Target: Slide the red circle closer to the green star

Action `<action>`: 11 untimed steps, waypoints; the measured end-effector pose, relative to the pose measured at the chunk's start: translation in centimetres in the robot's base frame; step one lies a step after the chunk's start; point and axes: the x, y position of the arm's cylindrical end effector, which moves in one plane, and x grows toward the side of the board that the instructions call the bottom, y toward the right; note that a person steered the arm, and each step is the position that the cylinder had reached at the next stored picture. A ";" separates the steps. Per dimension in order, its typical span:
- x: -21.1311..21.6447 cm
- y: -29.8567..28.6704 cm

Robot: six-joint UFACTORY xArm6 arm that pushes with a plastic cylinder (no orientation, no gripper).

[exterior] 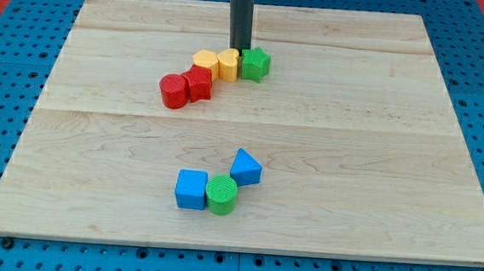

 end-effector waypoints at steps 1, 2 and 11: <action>-3.7 -3.2; -1.2 -8.5; 13.4 -5.5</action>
